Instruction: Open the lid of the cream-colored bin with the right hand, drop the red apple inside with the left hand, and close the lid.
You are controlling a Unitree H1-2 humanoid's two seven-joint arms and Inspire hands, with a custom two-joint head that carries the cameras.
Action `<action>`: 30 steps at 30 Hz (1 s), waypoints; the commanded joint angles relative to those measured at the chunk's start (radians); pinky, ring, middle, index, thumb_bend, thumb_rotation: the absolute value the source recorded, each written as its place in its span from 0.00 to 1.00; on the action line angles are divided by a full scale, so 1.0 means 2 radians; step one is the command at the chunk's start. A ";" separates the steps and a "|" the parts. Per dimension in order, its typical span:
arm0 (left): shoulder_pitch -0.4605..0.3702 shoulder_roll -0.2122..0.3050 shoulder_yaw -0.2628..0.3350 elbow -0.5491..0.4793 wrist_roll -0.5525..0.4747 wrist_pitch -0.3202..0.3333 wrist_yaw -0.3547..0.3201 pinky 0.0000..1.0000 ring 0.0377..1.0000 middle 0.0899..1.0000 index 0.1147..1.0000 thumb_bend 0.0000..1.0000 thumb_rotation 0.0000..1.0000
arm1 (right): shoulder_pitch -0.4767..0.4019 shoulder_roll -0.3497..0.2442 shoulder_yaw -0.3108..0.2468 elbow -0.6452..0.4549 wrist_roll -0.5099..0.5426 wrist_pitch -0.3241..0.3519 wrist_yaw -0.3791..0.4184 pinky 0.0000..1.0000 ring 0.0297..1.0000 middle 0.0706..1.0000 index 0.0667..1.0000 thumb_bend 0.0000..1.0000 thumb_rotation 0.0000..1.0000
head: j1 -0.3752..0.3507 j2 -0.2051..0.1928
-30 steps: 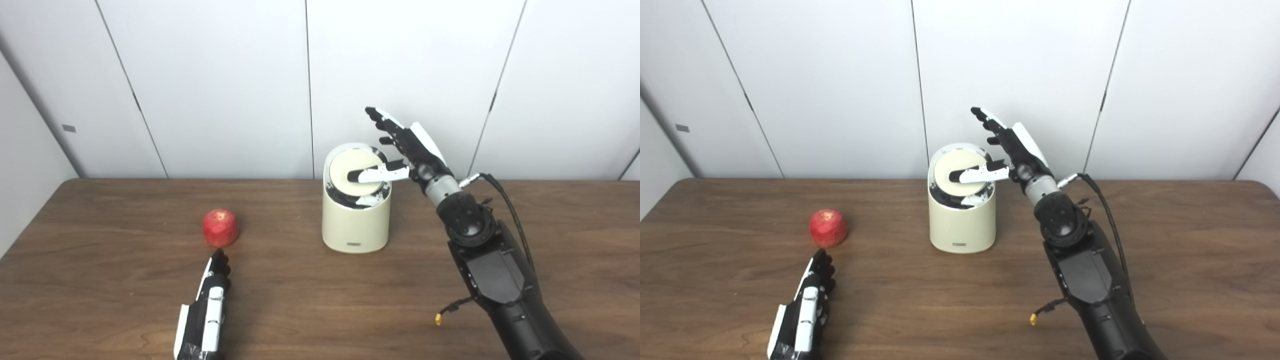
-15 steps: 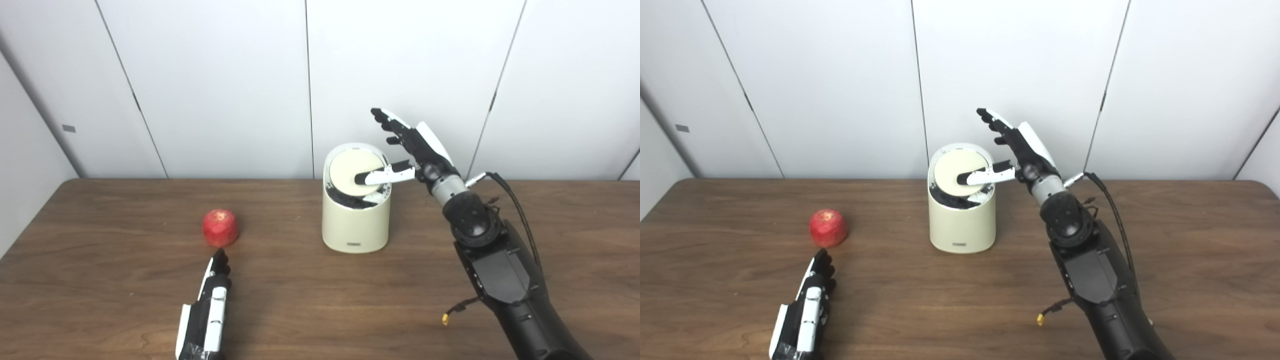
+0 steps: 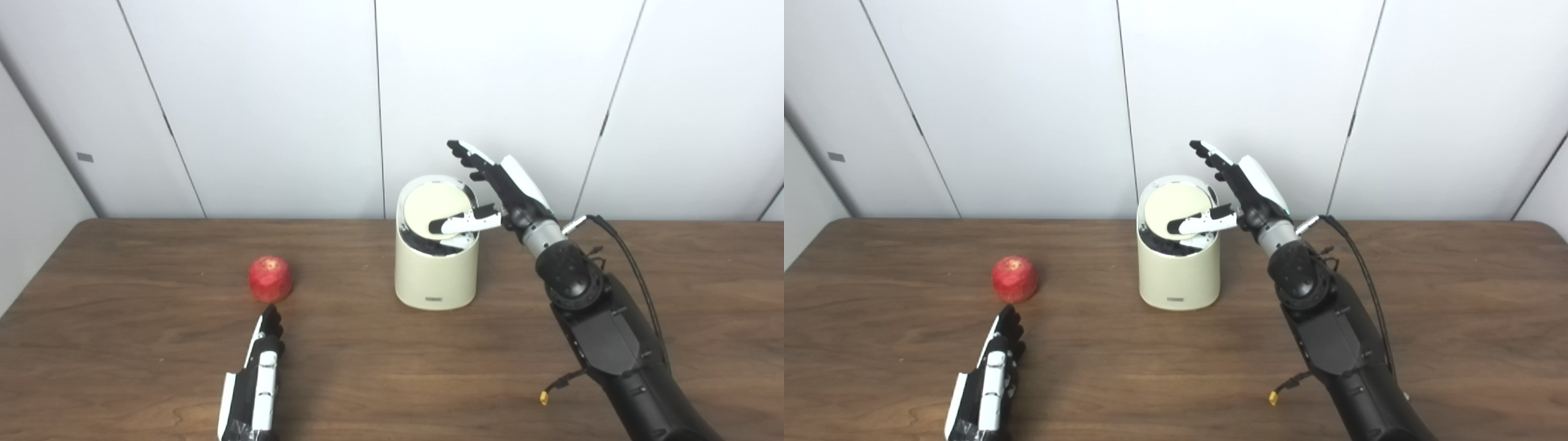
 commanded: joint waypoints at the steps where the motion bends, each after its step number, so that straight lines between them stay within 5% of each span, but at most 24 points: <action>1: 0.009 -0.010 -0.006 -0.001 -0.003 -0.003 -0.003 1.00 1.00 0.99 1.00 0.45 0.90 | -0.031 -0.007 0.002 -0.006 -0.013 -0.022 -0.013 0.88 0.91 0.90 0.90 0.94 0.20 | 0.001 0.000; 23: 0.006 -0.013 0.002 -0.002 -0.014 0.001 0.001 1.00 1.00 1.00 0.99 0.47 0.93 | -0.034 -0.021 0.014 -0.002 -0.045 -0.031 -0.020 0.88 0.91 0.90 0.87 0.97 0.00 | -0.002 0.004; 30: 0.005 -0.012 0.003 0.001 -0.020 -0.004 -0.002 1.00 1.00 0.99 1.00 0.46 0.93 | -0.029 -0.008 -0.009 -0.015 -0.003 -0.024 -0.012 0.89 0.91 0.90 0.88 0.93 0.09 | -0.005 0.003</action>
